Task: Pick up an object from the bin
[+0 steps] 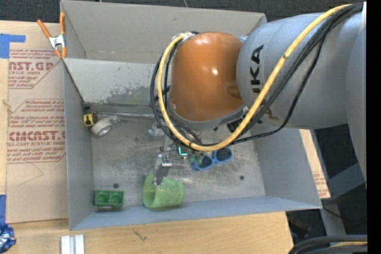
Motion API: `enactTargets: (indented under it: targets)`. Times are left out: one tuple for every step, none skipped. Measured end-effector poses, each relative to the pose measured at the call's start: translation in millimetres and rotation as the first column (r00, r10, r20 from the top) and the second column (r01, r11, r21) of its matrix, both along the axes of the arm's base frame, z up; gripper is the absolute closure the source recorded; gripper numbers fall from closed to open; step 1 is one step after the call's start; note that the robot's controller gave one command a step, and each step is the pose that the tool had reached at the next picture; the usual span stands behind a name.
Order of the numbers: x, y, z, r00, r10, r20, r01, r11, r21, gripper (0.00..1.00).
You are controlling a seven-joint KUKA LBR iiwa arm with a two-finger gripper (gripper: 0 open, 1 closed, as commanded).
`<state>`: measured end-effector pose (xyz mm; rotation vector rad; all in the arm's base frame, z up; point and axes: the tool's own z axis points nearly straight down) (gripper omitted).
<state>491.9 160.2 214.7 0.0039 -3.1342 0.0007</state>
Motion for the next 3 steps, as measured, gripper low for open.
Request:
enactTargets:
  targets:
    - [-4.6, -30, -141, 0.97, 0.24, 0.026, -0.24, 0.971, 0.002, 0.0]
    - [-2.2, -125, -115, 0.894, 0.448, 0.008, -0.448, 0.894, -0.002, 0.0]
    - [73.7, -189, -114, 0.89, 0.456, 0.012, -0.456, 0.89, -0.005, 0.0]
